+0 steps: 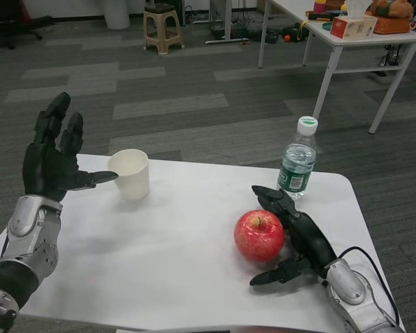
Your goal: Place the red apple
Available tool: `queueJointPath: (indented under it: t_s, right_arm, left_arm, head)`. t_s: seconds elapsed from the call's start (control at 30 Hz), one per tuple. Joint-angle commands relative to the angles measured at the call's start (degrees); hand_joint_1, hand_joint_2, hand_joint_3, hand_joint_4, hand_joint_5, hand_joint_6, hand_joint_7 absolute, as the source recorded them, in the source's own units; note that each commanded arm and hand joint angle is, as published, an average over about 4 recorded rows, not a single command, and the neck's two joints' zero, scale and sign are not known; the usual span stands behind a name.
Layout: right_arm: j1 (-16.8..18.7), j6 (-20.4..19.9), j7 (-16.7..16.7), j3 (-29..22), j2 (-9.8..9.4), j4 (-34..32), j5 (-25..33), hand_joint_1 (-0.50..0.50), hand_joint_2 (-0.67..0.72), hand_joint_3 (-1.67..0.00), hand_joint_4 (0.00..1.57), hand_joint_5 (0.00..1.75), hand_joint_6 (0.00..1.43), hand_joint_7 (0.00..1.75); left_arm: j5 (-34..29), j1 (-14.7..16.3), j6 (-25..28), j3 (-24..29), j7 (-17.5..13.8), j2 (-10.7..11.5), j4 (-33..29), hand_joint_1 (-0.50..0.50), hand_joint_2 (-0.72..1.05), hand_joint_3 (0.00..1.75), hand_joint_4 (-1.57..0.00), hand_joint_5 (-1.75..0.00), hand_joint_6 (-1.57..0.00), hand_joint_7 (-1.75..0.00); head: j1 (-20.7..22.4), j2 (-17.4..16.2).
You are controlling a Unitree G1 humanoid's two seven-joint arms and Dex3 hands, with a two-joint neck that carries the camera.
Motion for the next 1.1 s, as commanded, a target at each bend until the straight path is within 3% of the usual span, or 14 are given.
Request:
queueJointPath:
  t_s: [0.03,0.3,0.43,0.67,0.93,1.1]
  right_arm:
    - [1.18,-0.11,0.13,0.08,0.56,1.74,0.86,-0.46,0.19,0.00,0.00,0.00,0.00,0.33]
    - [1.27,-1.30,0.09,0.34,1.09,1.37,4.51,-0.49,0.50,0.00,0.00,0.00,0.00,0.14]
    - [1.36,-1.96,-0.09,-0.27,1.40,-0.94,6.75,-0.50,0.47,0.00,0.00,0.00,0.00,0.10]
    - [1.47,-1.30,-1.71,-1.92,-0.42,-7.44,6.99,-0.50,0.47,0.00,0.00,0.00,0.00,0.07]
    - [-0.57,0.02,-3.16,-4.88,-0.93,-18.34,7.98,-0.47,0.47,0.00,0.00,0.00,0.00,0.07]
    - [-1.32,0.28,-5.60,-8.42,-1.11,-22.25,9.35,-0.50,0.53,0.00,0.00,0.00,0.00,0.07]
  left_arm:
    - [0.22,-0.52,0.25,0.20,-0.03,0.95,-0.41,-0.26,0.16,0.00,0.00,0.00,0.00,-0.42]
    - [0.22,-0.52,0.25,0.20,-0.03,0.95,-0.41,-0.26,0.16,0.00,0.00,0.00,0.00,-0.42]
    - [0.22,-0.52,0.25,0.20,-0.03,0.95,-0.41,-0.26,0.16,0.00,0.00,0.00,0.00,-0.42]
    - [0.22,-0.52,0.25,0.14,-0.03,0.95,-0.41,-0.26,0.16,0.04,0.00,0.00,0.00,-0.42]
    - [0.22,-0.52,0.25,0.11,-0.03,0.95,-0.41,-0.26,0.23,0.00,0.00,0.00,0.00,-0.42]
    - [0.22,-0.52,0.25,0.27,-0.03,0.95,-0.41,-0.24,0.18,0.00,0.00,0.00,0.00,-0.42]
  head:
    - [0.00,0.00]
    - [-0.37,-0.34]
    - [-0.83,-0.30]
    - [-0.74,-0.35]
    - [-0.94,0.58]
    - [-0.98,1.61]
